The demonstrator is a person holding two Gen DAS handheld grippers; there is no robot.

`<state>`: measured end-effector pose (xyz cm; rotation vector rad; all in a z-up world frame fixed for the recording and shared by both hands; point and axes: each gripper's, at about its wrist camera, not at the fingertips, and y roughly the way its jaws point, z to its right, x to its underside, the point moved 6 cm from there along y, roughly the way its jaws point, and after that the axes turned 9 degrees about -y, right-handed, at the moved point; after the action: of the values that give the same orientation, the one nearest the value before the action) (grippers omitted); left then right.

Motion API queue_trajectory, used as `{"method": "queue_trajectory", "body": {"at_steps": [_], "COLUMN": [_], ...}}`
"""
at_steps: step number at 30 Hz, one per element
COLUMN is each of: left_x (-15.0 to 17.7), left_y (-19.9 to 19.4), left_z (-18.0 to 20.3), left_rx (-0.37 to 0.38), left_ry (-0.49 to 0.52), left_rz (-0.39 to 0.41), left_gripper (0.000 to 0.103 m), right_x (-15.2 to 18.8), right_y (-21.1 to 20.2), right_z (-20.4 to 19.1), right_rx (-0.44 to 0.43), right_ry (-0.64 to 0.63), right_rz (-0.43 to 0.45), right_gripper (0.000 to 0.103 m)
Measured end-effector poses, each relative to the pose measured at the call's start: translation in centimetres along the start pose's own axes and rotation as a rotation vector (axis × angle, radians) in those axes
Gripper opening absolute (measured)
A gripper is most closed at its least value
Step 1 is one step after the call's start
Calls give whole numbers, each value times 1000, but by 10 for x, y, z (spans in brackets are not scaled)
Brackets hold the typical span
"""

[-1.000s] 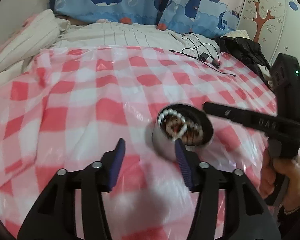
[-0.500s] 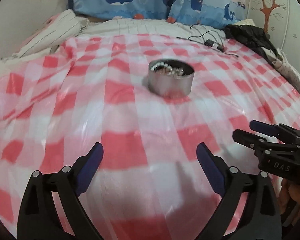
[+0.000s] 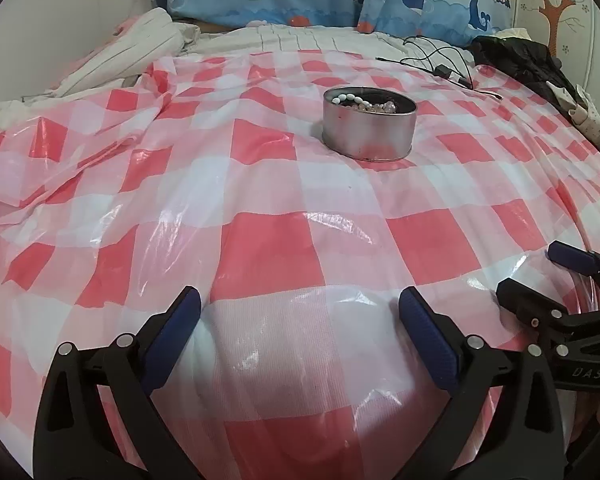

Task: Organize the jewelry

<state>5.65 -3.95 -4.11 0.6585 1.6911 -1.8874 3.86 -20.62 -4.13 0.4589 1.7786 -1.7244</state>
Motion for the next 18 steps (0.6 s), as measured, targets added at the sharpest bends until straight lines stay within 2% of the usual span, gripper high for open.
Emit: {"method": "queue_trajectory", "body": {"at_steps": [7,18], "left_x": [1,0], "left_y": [-3,3], "left_z": [-6,-10], "left_rx": [28,36], "left_ry": [-41,-65], "left_rz": [7,-13], "left_gripper": [95,95], "right_x": [1,3], "right_y": [-3,-7], "right_z": [1,3], "right_rx": [-17,39], "right_ry": [15,25], "right_rz": [17,29], "right_gripper": [96,96]}}
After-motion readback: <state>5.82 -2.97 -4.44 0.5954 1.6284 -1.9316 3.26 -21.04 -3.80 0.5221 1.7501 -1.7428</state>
